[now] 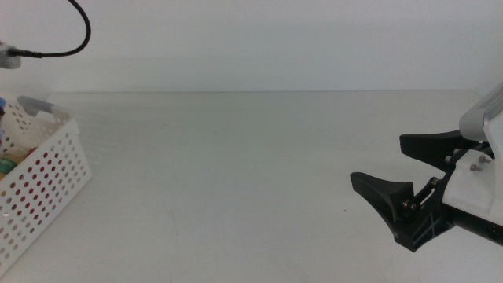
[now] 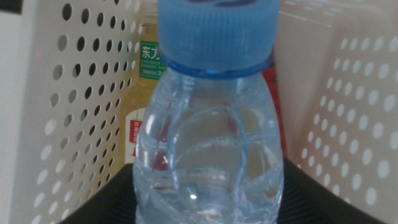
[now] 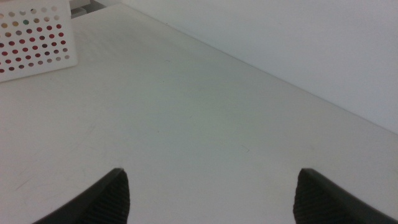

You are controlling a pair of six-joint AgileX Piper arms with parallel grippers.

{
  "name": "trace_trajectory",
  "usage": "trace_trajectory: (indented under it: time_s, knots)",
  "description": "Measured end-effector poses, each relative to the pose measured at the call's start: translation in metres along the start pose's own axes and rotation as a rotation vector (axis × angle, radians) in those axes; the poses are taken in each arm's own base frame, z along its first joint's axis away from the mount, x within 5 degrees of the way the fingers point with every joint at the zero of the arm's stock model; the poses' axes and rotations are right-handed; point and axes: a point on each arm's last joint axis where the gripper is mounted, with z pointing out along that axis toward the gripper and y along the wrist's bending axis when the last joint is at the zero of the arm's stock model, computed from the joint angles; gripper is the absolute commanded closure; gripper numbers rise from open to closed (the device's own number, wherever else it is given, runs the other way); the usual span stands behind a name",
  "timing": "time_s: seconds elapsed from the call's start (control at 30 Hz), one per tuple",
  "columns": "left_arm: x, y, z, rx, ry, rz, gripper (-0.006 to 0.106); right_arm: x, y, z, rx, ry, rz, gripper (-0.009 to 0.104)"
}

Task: Use arms to grab the bottles and put them into the dustbin to the left of the table.

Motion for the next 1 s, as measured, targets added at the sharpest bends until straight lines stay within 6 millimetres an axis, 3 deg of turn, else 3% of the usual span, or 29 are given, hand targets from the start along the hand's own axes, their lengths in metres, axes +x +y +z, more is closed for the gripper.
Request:
trace_trajectory:
  time_s: [0.17, 0.4, 0.63, 0.8, 1.0]
  knots:
    - [-0.002, 0.002, 0.004, -0.013, -0.002, 0.005, 0.01, 0.0, 0.0, 0.0, 0.0, 0.0, 0.0, 0.024]
    - [-0.001, 0.002, -0.01, -0.03, -0.024, -0.024, 0.01, 0.0, 0.0, 0.0, 0.0, 0.0, 0.0, 0.024]
    - [0.007, -0.007, -0.065, -0.019, -0.178, -0.084, 0.01, 0.0, 0.0, 0.0, 0.0, 0.0, 0.0, 0.024]
    - [0.01, -0.037, -0.116, 0.037, -0.427, -0.062, 0.01, 0.0, 0.0, 0.0, 0.0, 0.0, 0.0, 0.024]
    - [0.02, -0.092, -0.142, 0.096, -0.643, 0.072, 0.01, 0.0, 0.0, 0.0, 0.0, 0.0, 0.0, 0.024]
